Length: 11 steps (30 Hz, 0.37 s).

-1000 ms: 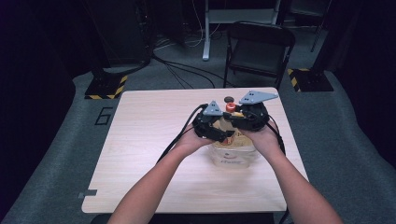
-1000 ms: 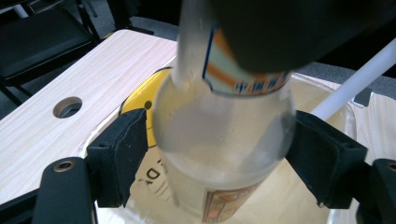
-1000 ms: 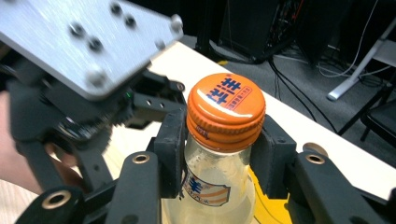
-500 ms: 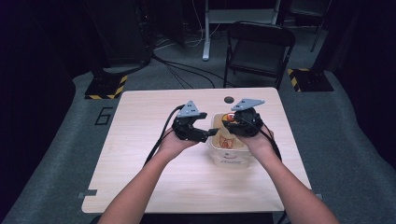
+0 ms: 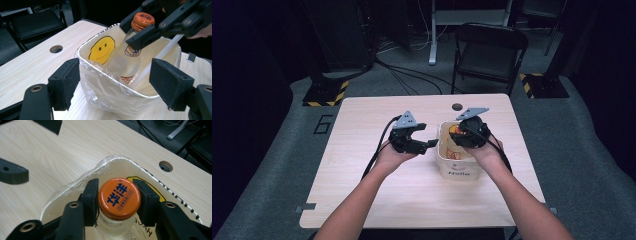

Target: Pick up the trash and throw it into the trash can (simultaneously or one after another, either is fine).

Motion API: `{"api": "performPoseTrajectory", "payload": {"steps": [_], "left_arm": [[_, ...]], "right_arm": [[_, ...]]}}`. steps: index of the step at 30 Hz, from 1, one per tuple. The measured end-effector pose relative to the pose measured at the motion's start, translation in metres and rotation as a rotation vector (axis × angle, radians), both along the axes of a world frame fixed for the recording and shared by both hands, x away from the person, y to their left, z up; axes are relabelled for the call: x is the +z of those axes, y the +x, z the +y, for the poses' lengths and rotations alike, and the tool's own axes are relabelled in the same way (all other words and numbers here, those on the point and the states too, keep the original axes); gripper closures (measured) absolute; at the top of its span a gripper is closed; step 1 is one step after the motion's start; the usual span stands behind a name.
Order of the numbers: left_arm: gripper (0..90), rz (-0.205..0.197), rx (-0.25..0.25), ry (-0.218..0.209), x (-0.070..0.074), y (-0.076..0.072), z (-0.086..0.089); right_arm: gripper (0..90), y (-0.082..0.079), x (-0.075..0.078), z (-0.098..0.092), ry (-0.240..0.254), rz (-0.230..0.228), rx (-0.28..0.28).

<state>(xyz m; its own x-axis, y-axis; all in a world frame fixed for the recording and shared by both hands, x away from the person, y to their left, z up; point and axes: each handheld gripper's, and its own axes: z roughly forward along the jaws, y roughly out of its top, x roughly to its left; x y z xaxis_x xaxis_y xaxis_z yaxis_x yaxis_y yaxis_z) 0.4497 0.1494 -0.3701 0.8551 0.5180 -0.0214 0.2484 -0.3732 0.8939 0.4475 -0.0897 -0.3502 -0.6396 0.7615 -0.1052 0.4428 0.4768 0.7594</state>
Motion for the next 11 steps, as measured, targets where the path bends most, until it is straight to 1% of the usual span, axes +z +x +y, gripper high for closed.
{"api": "performPoseTrajectory", "payload": {"steps": [1,3,4,5,6,7,8,9,11], "left_arm": [[24.5,-0.001,0.002,0.001,-0.001,0.000,0.000],[24.4,0.004,0.003,0.000,-0.002,-0.001,0.001],[24.4,0.003,0.004,0.002,-0.003,-0.001,0.002],[24.4,0.002,0.005,-0.002,-0.003,-0.002,0.004],[24.3,0.004,0.007,-0.005,-0.004,-0.002,0.005],[24.1,0.007,0.008,-0.005,-0.004,-0.002,0.007],[23.8,0.009,0.012,-0.008,-0.005,-0.003,0.008],[23.4,0.011,0.015,-0.005,-0.006,-0.003,0.010],[22.7,0.014,0.020,-0.002,-0.008,-0.004,0.015]], "right_arm": [[50.3,-0.001,0.002,-0.001,0.006,0.011,-0.010],[46.3,-0.003,0.004,-0.001,0.011,0.015,-0.015],[44.0,-0.004,0.004,0.000,0.017,0.008,-0.019],[41.9,-0.006,0.006,-0.002,0.010,0.007,-0.020],[40.6,-0.008,0.007,-0.002,0.025,0.005,-0.030],[38.9,-0.010,0.010,-0.003,0.040,-0.013,-0.022],[37.5,-0.012,0.012,-0.004,0.043,-0.028,-0.016],[36.7,-0.015,0.015,-0.005,0.052,-0.036,-0.020],[34.3,-0.022,0.019,-0.008,0.054,-0.068,-0.007]]}}
